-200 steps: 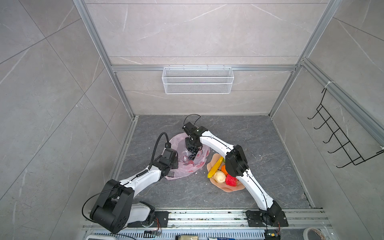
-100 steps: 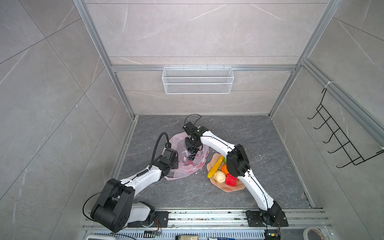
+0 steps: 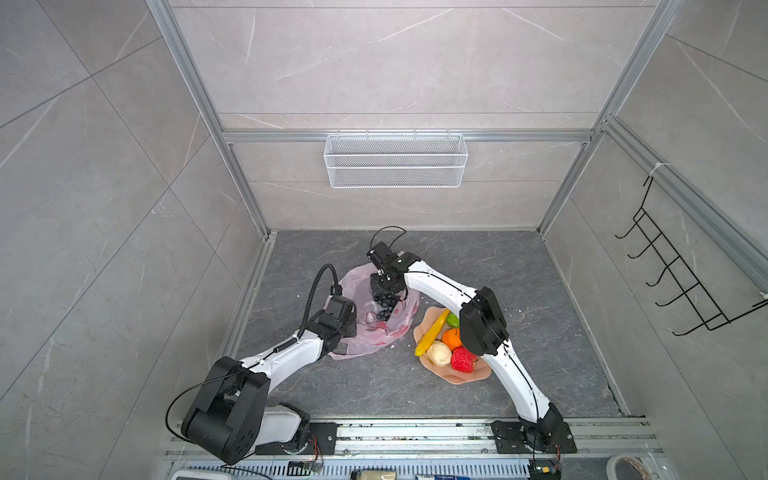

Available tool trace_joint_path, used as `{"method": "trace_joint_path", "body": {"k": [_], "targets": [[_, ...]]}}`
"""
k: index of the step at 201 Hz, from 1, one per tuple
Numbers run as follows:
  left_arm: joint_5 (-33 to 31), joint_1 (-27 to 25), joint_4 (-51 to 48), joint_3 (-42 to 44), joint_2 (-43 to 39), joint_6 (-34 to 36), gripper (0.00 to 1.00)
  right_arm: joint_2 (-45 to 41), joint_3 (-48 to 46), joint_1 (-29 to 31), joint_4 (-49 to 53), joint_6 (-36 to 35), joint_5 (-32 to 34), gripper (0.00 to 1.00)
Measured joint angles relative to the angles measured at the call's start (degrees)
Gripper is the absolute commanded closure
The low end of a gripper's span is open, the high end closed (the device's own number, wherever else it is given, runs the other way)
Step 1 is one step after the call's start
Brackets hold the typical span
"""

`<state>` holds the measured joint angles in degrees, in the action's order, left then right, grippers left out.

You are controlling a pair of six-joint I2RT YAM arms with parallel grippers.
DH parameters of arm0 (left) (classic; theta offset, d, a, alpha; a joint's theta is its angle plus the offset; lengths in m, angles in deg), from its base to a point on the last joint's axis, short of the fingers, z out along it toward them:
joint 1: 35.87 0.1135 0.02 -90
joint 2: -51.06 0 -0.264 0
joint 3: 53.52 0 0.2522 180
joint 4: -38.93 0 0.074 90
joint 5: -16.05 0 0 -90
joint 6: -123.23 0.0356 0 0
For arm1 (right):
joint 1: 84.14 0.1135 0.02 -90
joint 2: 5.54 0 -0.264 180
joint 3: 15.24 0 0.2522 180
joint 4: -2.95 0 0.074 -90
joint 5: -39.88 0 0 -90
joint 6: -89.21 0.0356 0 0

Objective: Take the fake fruits out of the plastic bag
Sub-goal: 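Lift the grape bunch out and carry it over the peach bowl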

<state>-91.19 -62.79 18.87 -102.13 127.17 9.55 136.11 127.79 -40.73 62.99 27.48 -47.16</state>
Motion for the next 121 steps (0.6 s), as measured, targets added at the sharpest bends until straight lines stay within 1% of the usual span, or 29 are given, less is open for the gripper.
{"method": "trace_joint_path", "body": {"k": [55,121], "targets": [[-1.8,0.0,-1.1,-1.4,1.9,-0.8,0.93,-3.5,-3.0,1.1,-1.6,0.0,0.0,0.63],[-2.2,0.0,-1.4,-1.4,2.1,-0.8,0.93,-9.6,-6.2,2.2,-3.0,0.0,0.0,0.63]]}}
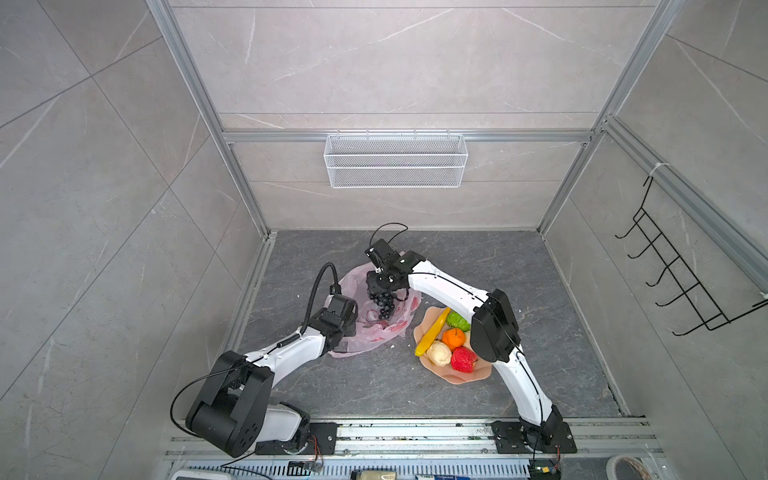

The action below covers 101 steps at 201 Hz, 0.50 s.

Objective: Take the fake fruits out of the plastic bag
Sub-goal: 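Lift the grape bunch out and carry it over the peach bowl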

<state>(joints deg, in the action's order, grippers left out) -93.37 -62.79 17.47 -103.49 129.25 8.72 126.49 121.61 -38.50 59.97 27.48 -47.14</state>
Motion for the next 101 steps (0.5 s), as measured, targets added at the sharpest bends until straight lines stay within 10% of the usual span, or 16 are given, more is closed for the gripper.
{"method": "trace_joint_path", "body": {"k": [101], "targets": [[0.0,0.0,0.0,0.0,0.1,0.0,0.92,-13.3,-10.3,0.0,-3.8,0.1,0.7,0.63]]}}
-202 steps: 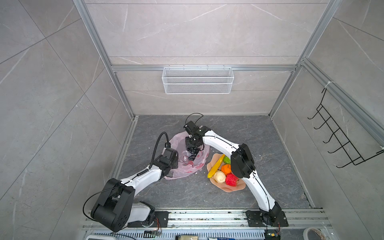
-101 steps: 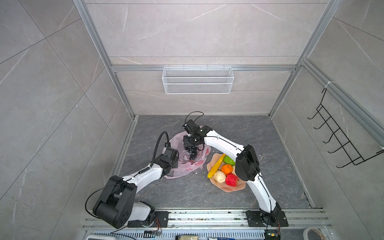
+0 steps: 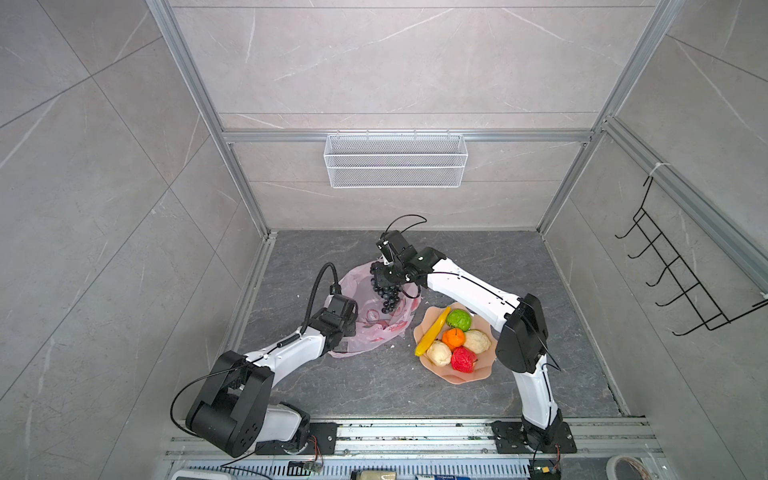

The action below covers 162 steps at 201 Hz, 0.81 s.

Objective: Take the fake fruits out of the plastic bag
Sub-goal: 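Lift the grape bunch out and carry it over the peach bowl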

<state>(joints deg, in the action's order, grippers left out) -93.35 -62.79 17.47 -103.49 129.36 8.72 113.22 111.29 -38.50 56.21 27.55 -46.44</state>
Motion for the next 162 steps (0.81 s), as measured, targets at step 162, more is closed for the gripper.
{"method": "trace_joint_path", "body": {"k": [162], "targets": [[-0.1,0.0,0.0,-0.2,0.5,0.0,0.93,-44.6,-38.2,0.0,1.6,5.7,11.1,0.64]]}}
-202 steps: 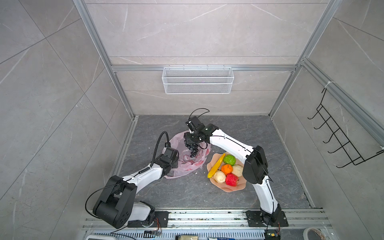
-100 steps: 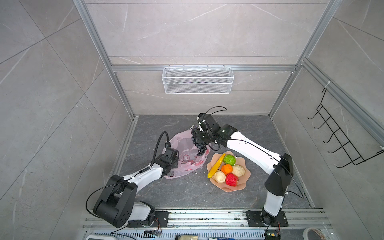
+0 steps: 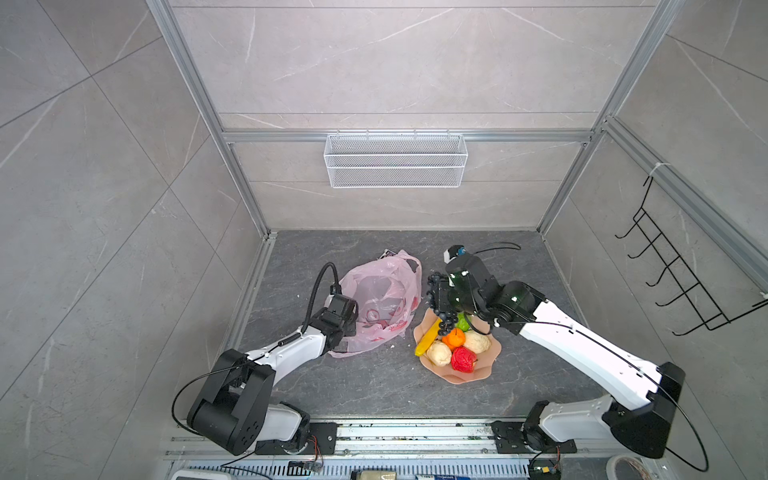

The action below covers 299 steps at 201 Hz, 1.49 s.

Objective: Take the fake fruits out of the plastic bag
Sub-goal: 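Lift the grape bunch out and carry it over the peach bowl, then lower the dark grape bunch into the peach bowl with the right gripper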

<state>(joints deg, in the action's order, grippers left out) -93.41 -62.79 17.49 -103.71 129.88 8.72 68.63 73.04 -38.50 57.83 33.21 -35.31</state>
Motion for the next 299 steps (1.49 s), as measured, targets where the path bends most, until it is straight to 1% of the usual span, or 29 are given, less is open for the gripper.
{"method": "trace_joint_path", "body": {"k": [71,135,204,230,261,299], "targets": [[0.0,0.0,0.0,0.0,0.3,0.0,0.93,-14.5,-13.6,0.0,3.1,9.8,2.0,0.66],[0.0,0.0,0.1,0.0,1.2,0.0,0.93,-21.4,-23.5,0.0,3.3,18.4,2.4,0.67],[0.0,0.0,0.1,-0.1,1.2,0.0,0.93,-23.4,-31.0,0.0,1.4,24.8,4.2,0.66],[0.0,0.0,0.1,-0.1,1.3,0.0,0.93,-23.0,-32.5,0.0,0.5,25.4,5.2,0.65],[0.0,0.0,0.1,-0.1,1.3,0.0,0.93,-20.5,-32.6,0.0,-0.4,25.6,7.1,0.64],[0.0,0.0,0.1,-0.1,1.3,0.0,0.93,-17.7,-32.6,-0.9,-1.0,24.3,9.2,0.64]]}}
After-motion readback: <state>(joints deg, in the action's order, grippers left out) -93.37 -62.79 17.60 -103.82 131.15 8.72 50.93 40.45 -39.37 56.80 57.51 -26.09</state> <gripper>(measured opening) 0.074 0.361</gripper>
